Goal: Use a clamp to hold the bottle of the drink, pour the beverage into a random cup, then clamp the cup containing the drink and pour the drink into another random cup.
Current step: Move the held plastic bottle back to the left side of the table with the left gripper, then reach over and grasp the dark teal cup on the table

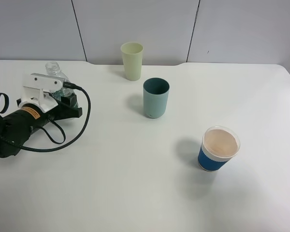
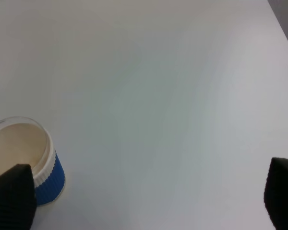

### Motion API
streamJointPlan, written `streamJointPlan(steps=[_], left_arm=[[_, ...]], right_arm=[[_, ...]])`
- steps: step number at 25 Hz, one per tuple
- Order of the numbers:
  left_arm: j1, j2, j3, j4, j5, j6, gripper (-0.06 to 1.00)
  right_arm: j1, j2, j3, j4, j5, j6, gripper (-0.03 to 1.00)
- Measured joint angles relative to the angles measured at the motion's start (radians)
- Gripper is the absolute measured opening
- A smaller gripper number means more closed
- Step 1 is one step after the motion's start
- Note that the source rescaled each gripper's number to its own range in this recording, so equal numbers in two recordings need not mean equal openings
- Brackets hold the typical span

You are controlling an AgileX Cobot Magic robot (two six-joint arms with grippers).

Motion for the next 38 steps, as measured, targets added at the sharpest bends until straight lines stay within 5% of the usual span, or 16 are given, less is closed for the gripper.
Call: streamJointPlan(steps=[12,13,17,20,38], left_arm=[[0.000,0.000,0.000,-0.001,0.000,0.000,0.02],[0.000,0.000,0.000,-0.001,0.000,0.000,0.08],[0.000,0.001,0.000,-0.001,0.001,-0.004,0.80],[0.000,0.001,0.000,-0.001,0.001,-0.004,0.96],[0.000,-0.144,0.195,-0.004,0.002,0.000,0.98]], right_arm=[[0.000,0.000,0.000,0.000,0.000,0.000,0.83],[0.000,0.000,0.000,0.000,0.000,0.000,0.83],[0.000,0.000,0.000,0.000,0.000,0.000,0.83],[0.000,0.000,0.000,0.000,0.000,0.000,0.83],[0.000,0.000,0.000,0.000,0.000,0.000,0.83]])
